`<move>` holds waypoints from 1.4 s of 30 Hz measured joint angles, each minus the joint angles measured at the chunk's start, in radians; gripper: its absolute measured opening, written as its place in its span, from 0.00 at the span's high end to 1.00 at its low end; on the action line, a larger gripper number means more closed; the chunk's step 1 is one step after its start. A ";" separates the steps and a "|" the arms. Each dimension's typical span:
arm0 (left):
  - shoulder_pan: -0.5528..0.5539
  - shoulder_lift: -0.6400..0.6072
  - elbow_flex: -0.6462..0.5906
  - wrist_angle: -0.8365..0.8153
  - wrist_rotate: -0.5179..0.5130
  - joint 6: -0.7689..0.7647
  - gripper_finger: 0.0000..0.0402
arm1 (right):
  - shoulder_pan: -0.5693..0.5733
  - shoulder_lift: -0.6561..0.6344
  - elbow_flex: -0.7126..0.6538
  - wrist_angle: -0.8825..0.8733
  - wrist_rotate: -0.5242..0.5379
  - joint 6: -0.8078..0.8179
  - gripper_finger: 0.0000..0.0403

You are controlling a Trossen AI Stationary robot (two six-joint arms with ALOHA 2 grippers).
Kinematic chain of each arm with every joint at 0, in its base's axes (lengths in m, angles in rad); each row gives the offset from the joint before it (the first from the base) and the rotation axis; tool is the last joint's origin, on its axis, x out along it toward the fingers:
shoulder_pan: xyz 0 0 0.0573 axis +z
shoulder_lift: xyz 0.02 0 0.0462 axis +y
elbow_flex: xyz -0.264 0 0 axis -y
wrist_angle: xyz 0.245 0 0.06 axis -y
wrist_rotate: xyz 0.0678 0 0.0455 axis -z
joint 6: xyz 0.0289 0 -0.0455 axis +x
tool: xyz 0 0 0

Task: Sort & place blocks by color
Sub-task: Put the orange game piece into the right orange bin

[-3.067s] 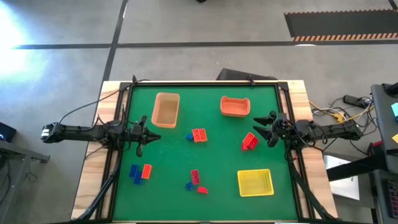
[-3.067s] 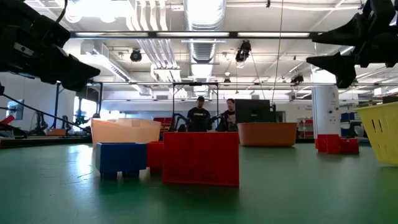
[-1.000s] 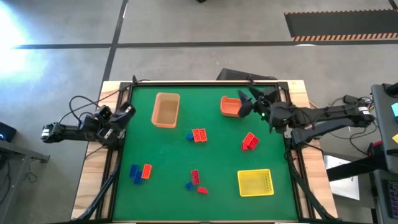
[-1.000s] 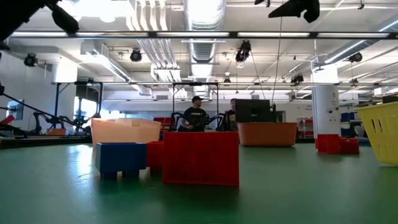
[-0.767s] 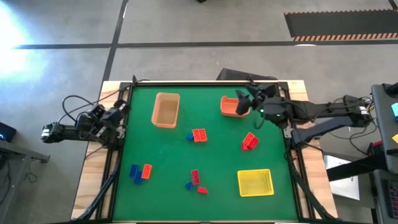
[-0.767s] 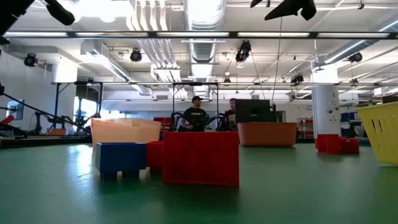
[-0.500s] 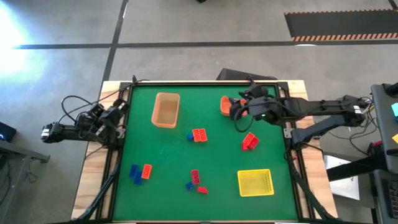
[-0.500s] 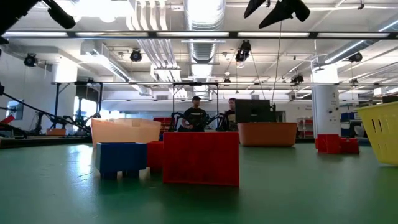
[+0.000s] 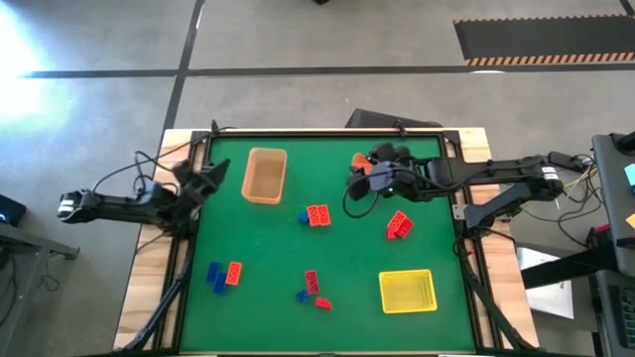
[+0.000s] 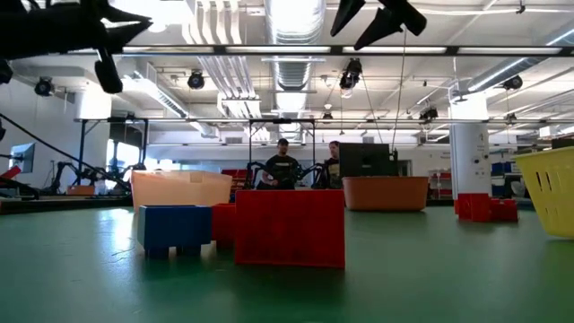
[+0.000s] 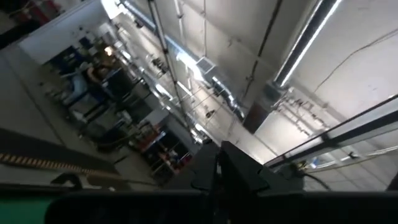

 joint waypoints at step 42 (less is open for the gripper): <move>0.007 0.506 0.550 -0.798 0.008 0.128 0.98 | -0.064 0.226 0.116 0.032 -0.165 0.040 0.37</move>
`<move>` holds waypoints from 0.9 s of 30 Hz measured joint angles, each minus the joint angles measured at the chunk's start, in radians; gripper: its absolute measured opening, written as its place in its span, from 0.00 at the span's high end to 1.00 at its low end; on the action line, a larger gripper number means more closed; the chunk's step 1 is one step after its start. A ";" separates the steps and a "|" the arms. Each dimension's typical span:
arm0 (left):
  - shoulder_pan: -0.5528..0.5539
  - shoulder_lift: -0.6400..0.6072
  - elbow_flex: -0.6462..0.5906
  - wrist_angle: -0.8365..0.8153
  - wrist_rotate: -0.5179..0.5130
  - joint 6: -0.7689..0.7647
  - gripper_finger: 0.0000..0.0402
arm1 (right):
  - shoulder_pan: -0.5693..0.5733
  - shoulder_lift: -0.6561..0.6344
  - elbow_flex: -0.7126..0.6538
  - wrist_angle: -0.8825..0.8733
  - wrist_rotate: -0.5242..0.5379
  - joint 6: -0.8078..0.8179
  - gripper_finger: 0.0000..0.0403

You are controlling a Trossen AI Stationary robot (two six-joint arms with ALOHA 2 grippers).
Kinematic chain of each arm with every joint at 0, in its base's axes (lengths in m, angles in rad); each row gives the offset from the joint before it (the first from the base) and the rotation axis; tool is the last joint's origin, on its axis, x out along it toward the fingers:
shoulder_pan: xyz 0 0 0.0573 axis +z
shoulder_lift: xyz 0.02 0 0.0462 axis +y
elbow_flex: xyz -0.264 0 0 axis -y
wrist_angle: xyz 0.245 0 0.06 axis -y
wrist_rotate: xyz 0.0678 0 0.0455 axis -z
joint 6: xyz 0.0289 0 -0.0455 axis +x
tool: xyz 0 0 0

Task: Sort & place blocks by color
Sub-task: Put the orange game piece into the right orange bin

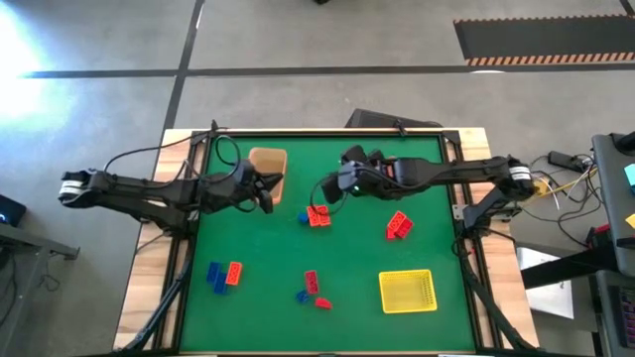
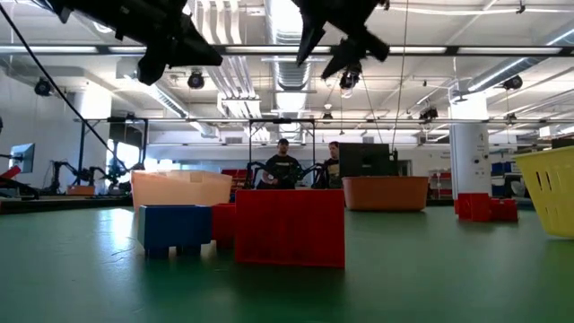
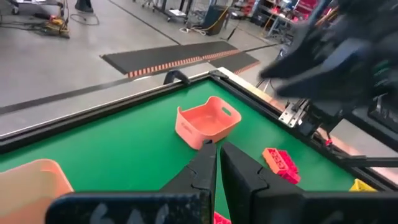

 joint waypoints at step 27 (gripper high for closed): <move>0.000 -0.190 0.000 0.002 -0.001 0.002 0.98 | -0.080 0.378 0.000 -0.045 -0.456 0.189 0.46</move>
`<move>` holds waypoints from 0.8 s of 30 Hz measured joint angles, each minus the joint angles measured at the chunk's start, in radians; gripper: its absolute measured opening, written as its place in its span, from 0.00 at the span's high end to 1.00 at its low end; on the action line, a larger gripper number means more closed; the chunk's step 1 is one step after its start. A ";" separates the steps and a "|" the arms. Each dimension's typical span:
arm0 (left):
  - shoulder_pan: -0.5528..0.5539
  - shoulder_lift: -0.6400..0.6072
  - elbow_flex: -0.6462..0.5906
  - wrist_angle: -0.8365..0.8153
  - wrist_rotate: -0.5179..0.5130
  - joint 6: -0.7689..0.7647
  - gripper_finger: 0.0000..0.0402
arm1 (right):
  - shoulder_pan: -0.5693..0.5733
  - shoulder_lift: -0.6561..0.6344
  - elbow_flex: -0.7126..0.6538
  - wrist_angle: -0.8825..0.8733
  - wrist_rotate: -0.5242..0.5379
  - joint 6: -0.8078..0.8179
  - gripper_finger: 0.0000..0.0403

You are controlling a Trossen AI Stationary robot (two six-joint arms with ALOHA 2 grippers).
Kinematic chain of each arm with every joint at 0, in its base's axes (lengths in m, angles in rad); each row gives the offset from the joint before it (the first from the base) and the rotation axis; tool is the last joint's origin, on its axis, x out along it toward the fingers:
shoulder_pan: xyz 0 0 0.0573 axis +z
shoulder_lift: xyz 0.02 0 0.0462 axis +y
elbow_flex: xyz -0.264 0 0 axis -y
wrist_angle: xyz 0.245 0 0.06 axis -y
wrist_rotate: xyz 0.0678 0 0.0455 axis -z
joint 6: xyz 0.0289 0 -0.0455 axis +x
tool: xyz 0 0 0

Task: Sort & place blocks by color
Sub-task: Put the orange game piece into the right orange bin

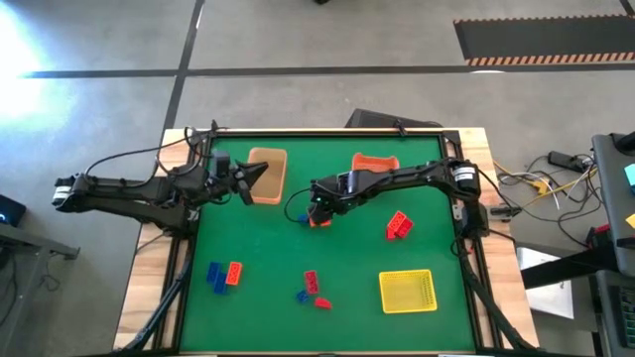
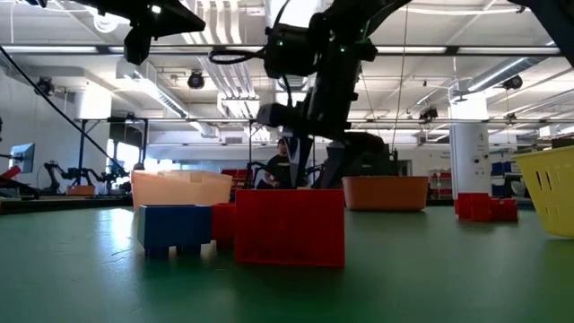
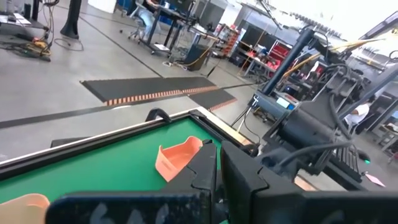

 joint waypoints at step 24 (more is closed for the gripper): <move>0.000 0.030 -0.001 0.000 0.000 -0.004 0.98 | 0.000 0.021 0.004 -0.029 0.078 -0.023 0.46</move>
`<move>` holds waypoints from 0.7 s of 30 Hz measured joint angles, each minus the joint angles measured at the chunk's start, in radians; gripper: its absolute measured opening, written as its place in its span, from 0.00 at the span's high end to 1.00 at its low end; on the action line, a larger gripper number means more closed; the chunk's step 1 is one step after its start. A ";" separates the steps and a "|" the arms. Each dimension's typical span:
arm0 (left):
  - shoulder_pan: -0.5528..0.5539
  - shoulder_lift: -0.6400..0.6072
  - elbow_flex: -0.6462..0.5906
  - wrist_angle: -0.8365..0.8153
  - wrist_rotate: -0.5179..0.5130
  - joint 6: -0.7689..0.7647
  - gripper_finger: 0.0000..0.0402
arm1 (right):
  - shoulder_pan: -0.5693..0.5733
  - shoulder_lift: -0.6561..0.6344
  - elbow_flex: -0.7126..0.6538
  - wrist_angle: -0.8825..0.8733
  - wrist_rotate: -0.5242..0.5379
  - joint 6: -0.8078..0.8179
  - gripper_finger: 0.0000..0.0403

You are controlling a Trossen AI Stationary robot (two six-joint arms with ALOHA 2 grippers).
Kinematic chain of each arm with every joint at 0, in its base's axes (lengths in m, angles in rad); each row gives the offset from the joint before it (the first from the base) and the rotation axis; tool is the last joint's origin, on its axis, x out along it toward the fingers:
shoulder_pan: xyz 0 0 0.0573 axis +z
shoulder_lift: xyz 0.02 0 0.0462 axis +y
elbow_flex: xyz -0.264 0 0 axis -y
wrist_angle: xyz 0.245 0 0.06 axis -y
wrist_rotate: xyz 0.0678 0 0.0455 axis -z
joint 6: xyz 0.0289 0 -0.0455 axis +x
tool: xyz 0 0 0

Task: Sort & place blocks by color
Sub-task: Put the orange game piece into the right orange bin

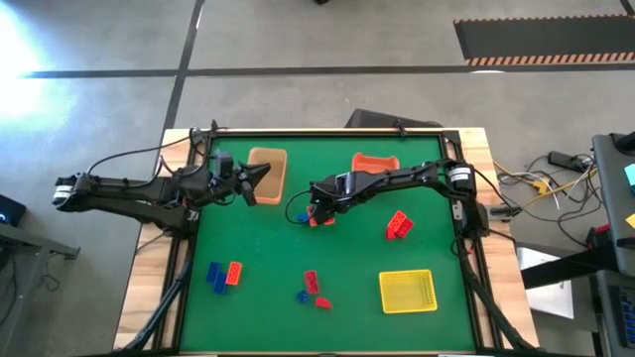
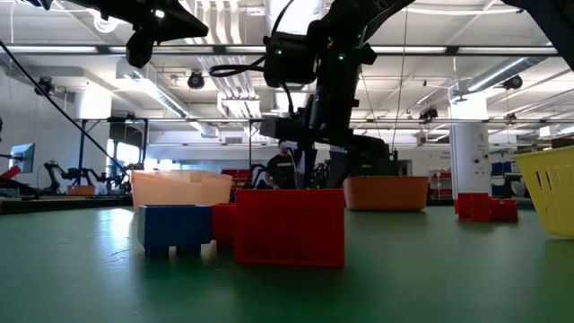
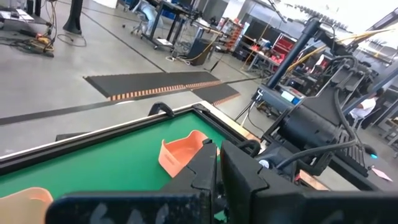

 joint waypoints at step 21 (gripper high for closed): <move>0.000 0.013 0.000 0.000 0.000 0.002 0.98 | 0.018 0.037 0.000 0.068 -0.040 -0.022 0.46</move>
